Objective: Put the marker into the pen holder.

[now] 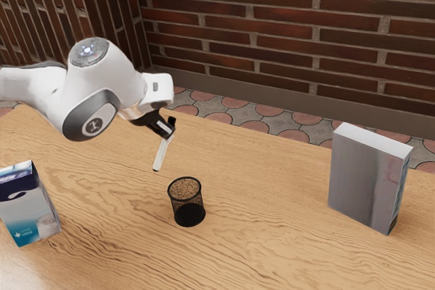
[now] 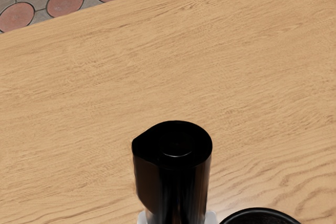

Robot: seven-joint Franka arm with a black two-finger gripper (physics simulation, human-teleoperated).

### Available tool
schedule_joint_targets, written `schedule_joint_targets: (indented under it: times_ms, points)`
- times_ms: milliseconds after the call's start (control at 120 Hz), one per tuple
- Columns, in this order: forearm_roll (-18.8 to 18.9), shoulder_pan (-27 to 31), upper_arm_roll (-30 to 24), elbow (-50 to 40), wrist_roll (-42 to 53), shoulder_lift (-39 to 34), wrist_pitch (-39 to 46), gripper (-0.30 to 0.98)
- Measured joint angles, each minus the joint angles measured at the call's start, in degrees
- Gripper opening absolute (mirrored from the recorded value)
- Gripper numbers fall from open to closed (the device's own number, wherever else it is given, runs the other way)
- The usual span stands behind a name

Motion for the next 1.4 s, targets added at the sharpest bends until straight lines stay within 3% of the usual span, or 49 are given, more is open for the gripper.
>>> schedule_joint_targets:
  times_ms: [467, 833, 1033, 1183, 1250, 1400]
  points:
    - [-0.02, -0.91, -3.33, -1.43, -18.21, 1.94, 2.29, -0.1]
    - [8.13, -0.05, -2.84, -0.76, -25.01, 5.7, 3.59, -0.1]
    - [7.96, -0.18, -2.71, -0.51, -26.28, 5.79, 3.83, 0.32]
    - [7.54, 1.11, -0.78, 2.09, -26.76, 6.86, 3.0, 0.5]
    - [6.69, 2.14, 0.0, 11.71, -26.35, 9.38, -2.41, 0.55]
    - [-2.0, 0.11, 4.79, 34.48, -21.98, 14.15, -24.2, 0.62]
